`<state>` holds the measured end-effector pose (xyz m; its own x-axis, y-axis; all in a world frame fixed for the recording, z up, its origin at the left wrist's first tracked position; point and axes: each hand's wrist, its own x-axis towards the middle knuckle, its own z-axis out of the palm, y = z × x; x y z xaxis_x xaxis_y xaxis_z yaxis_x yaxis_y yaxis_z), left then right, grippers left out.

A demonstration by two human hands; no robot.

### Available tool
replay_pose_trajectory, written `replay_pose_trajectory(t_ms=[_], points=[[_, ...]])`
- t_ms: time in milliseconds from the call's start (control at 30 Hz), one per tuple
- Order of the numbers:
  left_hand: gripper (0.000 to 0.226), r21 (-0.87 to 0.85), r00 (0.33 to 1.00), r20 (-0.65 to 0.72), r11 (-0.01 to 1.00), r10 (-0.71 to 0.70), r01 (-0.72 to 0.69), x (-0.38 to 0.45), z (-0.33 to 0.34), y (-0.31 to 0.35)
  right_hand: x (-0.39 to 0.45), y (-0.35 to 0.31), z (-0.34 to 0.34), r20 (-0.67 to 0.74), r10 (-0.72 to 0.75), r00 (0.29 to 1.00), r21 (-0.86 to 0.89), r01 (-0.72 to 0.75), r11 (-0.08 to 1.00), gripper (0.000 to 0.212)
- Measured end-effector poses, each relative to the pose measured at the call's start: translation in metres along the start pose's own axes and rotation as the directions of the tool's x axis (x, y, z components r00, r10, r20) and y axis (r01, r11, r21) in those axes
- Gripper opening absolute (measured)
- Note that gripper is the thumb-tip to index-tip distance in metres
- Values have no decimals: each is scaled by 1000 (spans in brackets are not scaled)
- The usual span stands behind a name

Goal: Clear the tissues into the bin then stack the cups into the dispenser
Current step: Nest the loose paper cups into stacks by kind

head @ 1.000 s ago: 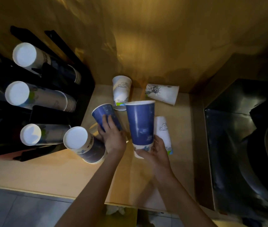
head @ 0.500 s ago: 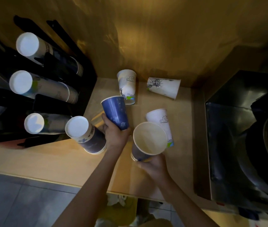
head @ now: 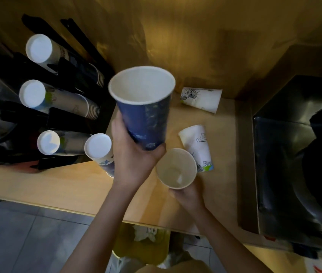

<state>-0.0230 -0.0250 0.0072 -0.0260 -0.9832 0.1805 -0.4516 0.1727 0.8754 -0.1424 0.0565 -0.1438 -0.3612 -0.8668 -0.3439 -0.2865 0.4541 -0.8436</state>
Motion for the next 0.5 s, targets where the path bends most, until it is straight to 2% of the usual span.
replay_pose_trajectory(t_ms=[67,167,267,333,400,500], points=[[82,-131,1000,28,991,-14,17,-12,-9,4,4,6,6,-28,3,1000,-21,-3,1000,79],[54,-238,975,186,957,-119,163,-38,-6,-4,6,10,5,-28,-33,999,-116,29,993,83],[68,-111,937,251,955,-242,277,-60,8,-21,3,0,2,-6,-87,996,-136,85,987,81],[68,-75,930,260,955,-260,288,-65,15,-32,4,0,2,-31,-122,992,-138,117,983,74],[66,-34,930,268,962,-252,271,-65,21,-36,3,0,1,-20,-123,992,-157,118,981,78],[71,-69,946,277,978,-169,195,-63,25,-40,0,-2,2,-11,-100,995,-101,98,990,83]])
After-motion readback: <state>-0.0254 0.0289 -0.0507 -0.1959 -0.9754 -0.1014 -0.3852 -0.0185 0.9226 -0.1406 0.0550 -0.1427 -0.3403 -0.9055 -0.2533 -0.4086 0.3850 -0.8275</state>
